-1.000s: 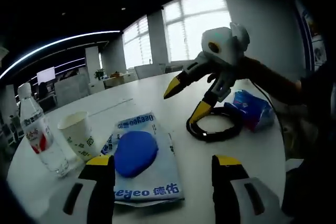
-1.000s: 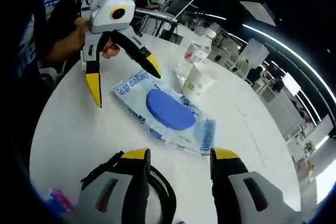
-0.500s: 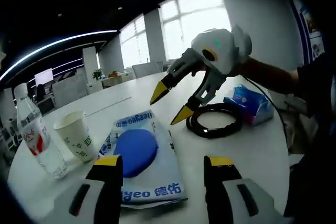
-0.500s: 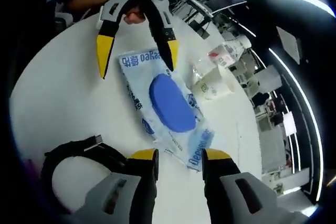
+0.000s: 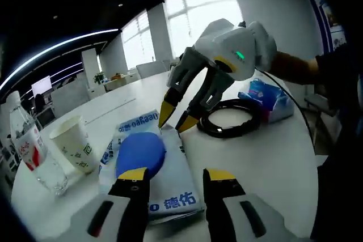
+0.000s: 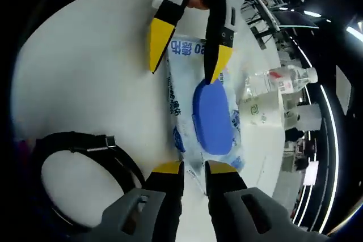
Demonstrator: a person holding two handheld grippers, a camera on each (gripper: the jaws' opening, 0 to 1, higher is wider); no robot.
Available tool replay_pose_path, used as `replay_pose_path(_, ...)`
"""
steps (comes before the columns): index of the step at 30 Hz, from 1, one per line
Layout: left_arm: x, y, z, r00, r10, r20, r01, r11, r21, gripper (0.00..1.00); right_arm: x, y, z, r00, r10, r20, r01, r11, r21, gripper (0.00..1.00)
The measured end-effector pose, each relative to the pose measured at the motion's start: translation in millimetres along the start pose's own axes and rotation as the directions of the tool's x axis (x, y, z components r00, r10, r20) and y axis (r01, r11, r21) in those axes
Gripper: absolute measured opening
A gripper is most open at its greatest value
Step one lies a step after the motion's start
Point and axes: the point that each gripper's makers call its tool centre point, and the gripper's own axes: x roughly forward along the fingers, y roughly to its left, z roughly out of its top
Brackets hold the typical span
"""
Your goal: Arrange the tabletop items into an orderly group along one side of the table until the central work area is clear of visible clutter.
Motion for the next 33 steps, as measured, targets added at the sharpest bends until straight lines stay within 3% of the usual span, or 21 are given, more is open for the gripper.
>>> replay_pose_path(7, 0, -0.3, -0.1, 1.0, -0.015, 0.009, 0.015, 1.0, -0.017, 0.19, 0, -4, -0.7, 0.999, -0.043, 0.005, 0.043, 0.999, 0.001, 0.0)
replay_pose_path(13, 1, -0.8, -0.2, 1.0, -0.011, 0.014, 0.011, 1.0, -0.017, 0.03, -2, -1, -1.2, 0.998, -0.055, -0.001, 0.055, 0.998, -0.026, 0.0)
replay_pose_path(24, -9, 3.9, 9.3, 1.0, 0.024, 0.019, -0.024, 1.0, -0.008, 0.0, -13, -6, 1.5, 0.996, -0.089, -0.006, 0.089, 0.995, -0.035, 0.0)
replay_pose_path(33, -22, 12.4, 31.9, 0.997, 0.044, 0.066, -0.045, 0.999, 0.011, 0.0, -39, -26, 4.2, 0.982, -0.188, -0.026, 0.188, 0.982, -0.029, 0.0)
